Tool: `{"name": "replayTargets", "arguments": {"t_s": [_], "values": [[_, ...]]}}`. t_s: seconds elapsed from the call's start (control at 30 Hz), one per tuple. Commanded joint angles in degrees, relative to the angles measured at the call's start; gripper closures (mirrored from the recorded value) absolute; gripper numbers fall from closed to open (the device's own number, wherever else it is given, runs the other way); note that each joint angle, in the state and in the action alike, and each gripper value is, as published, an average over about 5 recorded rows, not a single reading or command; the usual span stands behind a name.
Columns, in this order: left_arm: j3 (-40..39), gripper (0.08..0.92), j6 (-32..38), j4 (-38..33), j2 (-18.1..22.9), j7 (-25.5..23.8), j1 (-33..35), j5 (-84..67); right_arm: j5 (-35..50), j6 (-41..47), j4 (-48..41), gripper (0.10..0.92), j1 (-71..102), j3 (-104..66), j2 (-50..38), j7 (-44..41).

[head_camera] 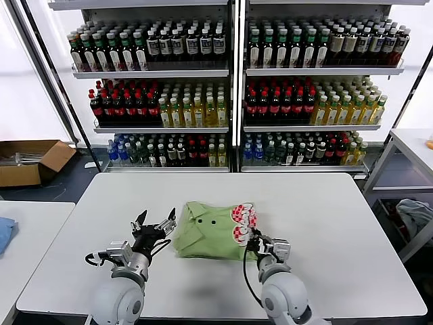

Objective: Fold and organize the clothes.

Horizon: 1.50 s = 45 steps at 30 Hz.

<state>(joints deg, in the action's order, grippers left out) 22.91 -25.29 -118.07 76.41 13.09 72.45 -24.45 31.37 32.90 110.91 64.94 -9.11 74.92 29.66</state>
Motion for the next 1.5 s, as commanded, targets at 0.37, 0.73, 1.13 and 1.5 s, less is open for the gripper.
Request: {"name": "replayTargets", "arguments": {"t_s": [0.37, 0.73, 1.13, 1.5], "values": [[-1.17, 0.177, -0.11, -0.94, 1.59, 0.06, 1.09, 0.50, -28.98, -2.07, -3.94, 0.767, 0.47, -4.32, -7.15, -6.55], [-0.78, 0.177, -0.13, -2.74, 1.69, -0.15, 3.63, 0.71, -23.68, -9.45, -2.50, 0.447, -0.65, 5.95, 2.81, -4.66], [0.19, 0.177, -0.34, -3.10, 1.65, -0.30, 5.37, 0.84, -10.35, -5.84, -15.32, 0.205, -8.98, 7.28, 9.20, 2.54], [0.00, 0.177, -0.59, -2.35, 1.94, -0.36, 5.10, 1.04, -5.12, -1.59, -17.02, 0.203, -7.97, 5.85, 9.99, 4.77]]}}
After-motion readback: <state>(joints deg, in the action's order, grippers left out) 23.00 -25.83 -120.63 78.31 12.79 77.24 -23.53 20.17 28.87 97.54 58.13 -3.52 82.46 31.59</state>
